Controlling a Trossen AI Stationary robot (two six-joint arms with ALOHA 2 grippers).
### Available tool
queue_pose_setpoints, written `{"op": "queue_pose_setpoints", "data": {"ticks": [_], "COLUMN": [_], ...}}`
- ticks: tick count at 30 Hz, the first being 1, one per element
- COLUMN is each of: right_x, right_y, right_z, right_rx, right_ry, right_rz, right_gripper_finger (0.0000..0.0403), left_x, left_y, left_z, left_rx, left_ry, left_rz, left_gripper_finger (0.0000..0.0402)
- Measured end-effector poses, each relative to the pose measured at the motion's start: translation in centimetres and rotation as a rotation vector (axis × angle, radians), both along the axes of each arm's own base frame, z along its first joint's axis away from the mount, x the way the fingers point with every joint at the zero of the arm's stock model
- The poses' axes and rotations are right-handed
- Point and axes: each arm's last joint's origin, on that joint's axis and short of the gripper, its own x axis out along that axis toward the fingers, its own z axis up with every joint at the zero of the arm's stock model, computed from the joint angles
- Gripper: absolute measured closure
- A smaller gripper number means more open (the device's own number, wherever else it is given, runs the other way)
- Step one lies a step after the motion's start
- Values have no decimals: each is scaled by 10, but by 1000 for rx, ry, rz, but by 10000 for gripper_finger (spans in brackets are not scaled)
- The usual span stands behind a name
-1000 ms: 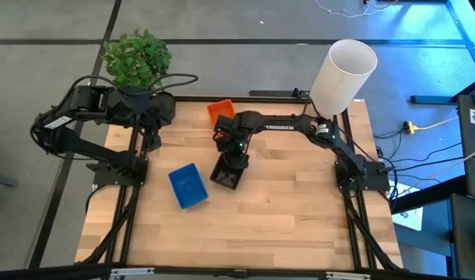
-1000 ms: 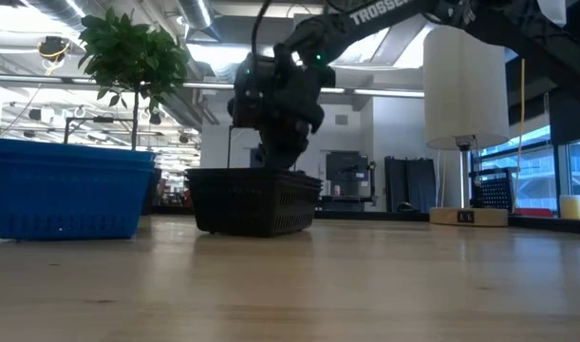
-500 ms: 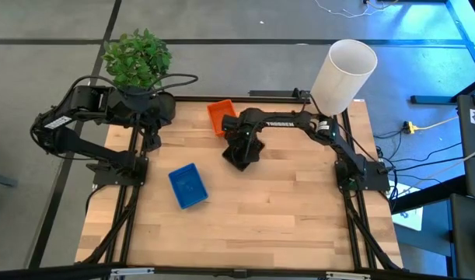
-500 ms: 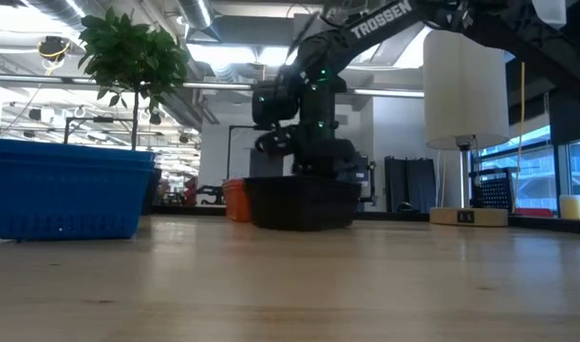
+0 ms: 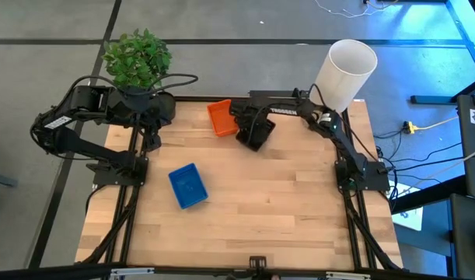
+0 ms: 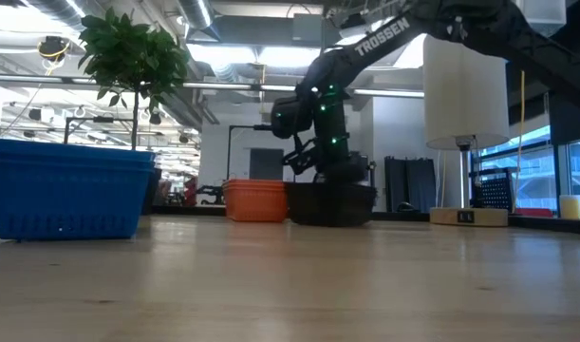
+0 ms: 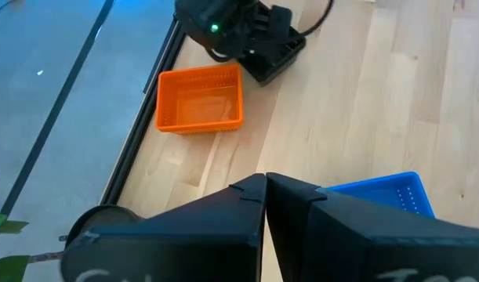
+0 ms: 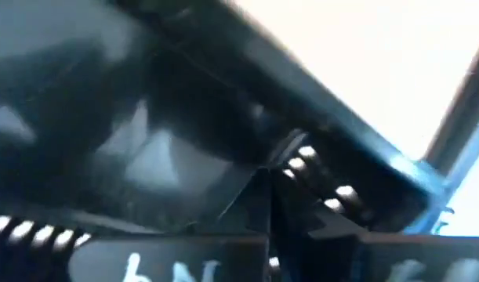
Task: Stack baskets by color
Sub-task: Adjust the stacked black bins, then adjust the stacked blue bins
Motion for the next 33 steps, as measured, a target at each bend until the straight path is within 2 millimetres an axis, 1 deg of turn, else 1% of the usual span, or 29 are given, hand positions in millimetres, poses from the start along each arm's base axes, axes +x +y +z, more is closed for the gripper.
{"op": "queue_pose_setpoints", "data": {"ticks": [3, 6, 8, 11, 13, 15, 17, 19, 21, 23, 24, 26, 29, 33], "right_x": [0, 3, 6, 13, 20, 30, 42, 58, 71, 83, 86, 93, 101, 111], "right_y": [-6, -7, -3, 9, 22, 37, 53, 70, 87, 103, 109, 119, 122, 123], "right_z": [4, 19, 36, 76, 103, 122, 137, 145, 146, 140, 136, 127, 113, 89], "right_rx": [-29, -37, -41, -12, 109, 301, 496, 632, 686, 688, 699, 754, 848, 861], "right_ry": [-7, -26, -46, -169, -313, -475, -641, -804, -901, -954, -956, -989, -1032, -1061], "right_rz": [-11, -11, -3, 11, 15, 65, 166, 325, 432, 517, 554, 626, 687, 715], "right_gripper_finger": [403, 403, 403, 403, 403, 403, 403, 403, 403, 403, 403, 403, 403, 403], "left_x": [0, 0, 0, 0, 0, 0, 0, 0, 0, -1, -2, -4, -6, -9], "left_y": [0, 0, 0, 0, 0, 0, 0, 0, 0, 0, 0, 0, -1, -3], "left_z": [0, 0, 0, 0, 0, 0, 0, 0, 0, -1, -2, -3, -5, -7], "left_rx": [0, 0, 0, -1, 0, 0, 0, 0, -1, -2, -5, -12, -37, -102], "left_ry": [0, 0, 0, 0, 0, 0, 0, 0, 2, 13, 24, 47, 65, 82], "left_rz": [0, 0, 0, 1, 1, 1, 0, 1, 1, 1, 3, 9, 17, 15], "left_gripper_finger": [398, 398, 398, 398, 398, 398, 398, 398, 398, 398, 398, 400, 401, 401]}}
